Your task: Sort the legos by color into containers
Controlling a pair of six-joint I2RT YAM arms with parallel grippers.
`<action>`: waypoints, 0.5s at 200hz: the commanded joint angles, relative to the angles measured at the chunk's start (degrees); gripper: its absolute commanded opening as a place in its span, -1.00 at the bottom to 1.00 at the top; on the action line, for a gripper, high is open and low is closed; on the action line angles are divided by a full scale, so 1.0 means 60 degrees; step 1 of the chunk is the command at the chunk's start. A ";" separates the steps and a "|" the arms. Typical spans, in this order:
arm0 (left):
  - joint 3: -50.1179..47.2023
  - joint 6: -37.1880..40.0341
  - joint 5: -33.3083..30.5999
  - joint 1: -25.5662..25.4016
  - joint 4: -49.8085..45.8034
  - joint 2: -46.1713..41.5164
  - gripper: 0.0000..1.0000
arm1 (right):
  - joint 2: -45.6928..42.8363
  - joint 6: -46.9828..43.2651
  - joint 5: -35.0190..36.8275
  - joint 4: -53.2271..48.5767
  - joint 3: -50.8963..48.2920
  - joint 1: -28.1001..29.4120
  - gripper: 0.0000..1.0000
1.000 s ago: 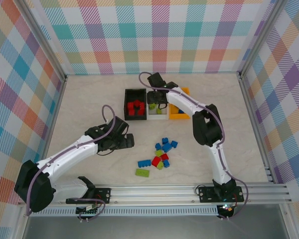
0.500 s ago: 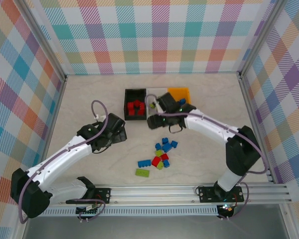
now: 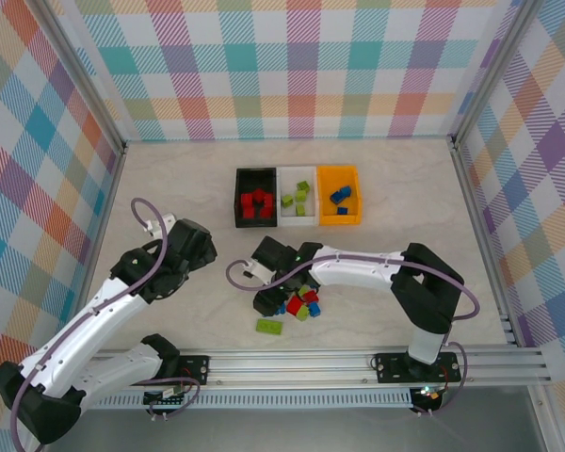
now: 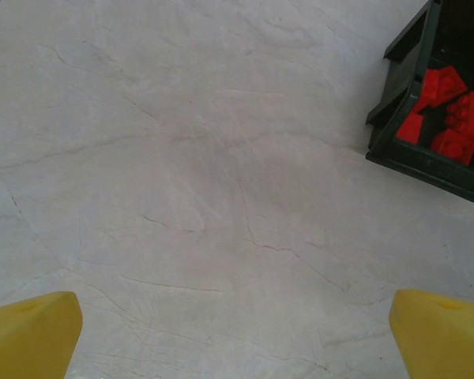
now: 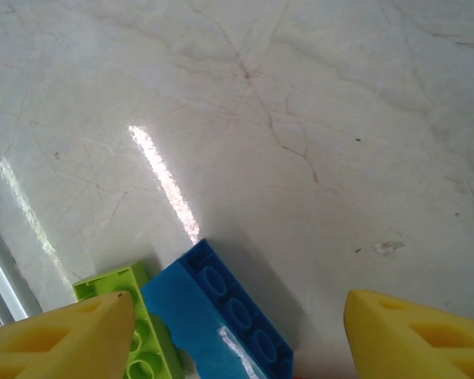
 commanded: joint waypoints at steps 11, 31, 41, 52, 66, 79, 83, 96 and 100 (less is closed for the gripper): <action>-0.0126 -0.0064 -0.0074 0.0176 -0.0242 -0.0044 1.00 | -0.0012 -0.0546 0.0057 -0.0308 -0.0135 0.0352 0.32; -0.0169 -0.0024 0.0035 0.0213 -0.0134 0.0020 1.00 | 0.0141 -0.0590 0.0266 -0.0451 -0.0224 0.0429 0.29; -0.0188 -0.0023 0.0059 0.0226 -0.0109 0.0058 1.00 | 0.0186 -0.0617 0.0233 -0.0494 -0.0245 0.0514 0.29; -0.0206 -0.0009 0.0075 0.0241 -0.0080 0.0092 1.00 | 0.0275 -0.0706 0.0368 -0.0549 -0.0235 0.0629 0.29; -0.0255 -0.0010 0.0117 0.0256 -0.0073 0.0104 1.00 | 0.0469 -0.0780 0.0671 -0.0674 -0.0160 0.0737 0.29; -0.0311 -0.0011 0.0163 0.0264 -0.0045 0.0084 1.00 | 0.0656 -0.0757 0.0909 -0.0657 -0.0144 0.0738 0.24; -0.0322 -0.0009 0.0170 0.0271 -0.0051 0.0100 1.00 | 0.0692 -0.0752 0.0993 -0.0620 -0.0151 0.0735 0.22; -0.0341 -0.0009 0.0258 0.0287 -0.0003 0.0100 1.00 | 0.0800 -0.0753 0.1106 -0.0530 -0.0137 0.0738 0.12; -0.0343 -0.0015 0.0268 0.0286 0.0000 0.0111 1.00 | 0.0837 -0.0742 0.1133 -0.0510 -0.0129 0.0730 0.08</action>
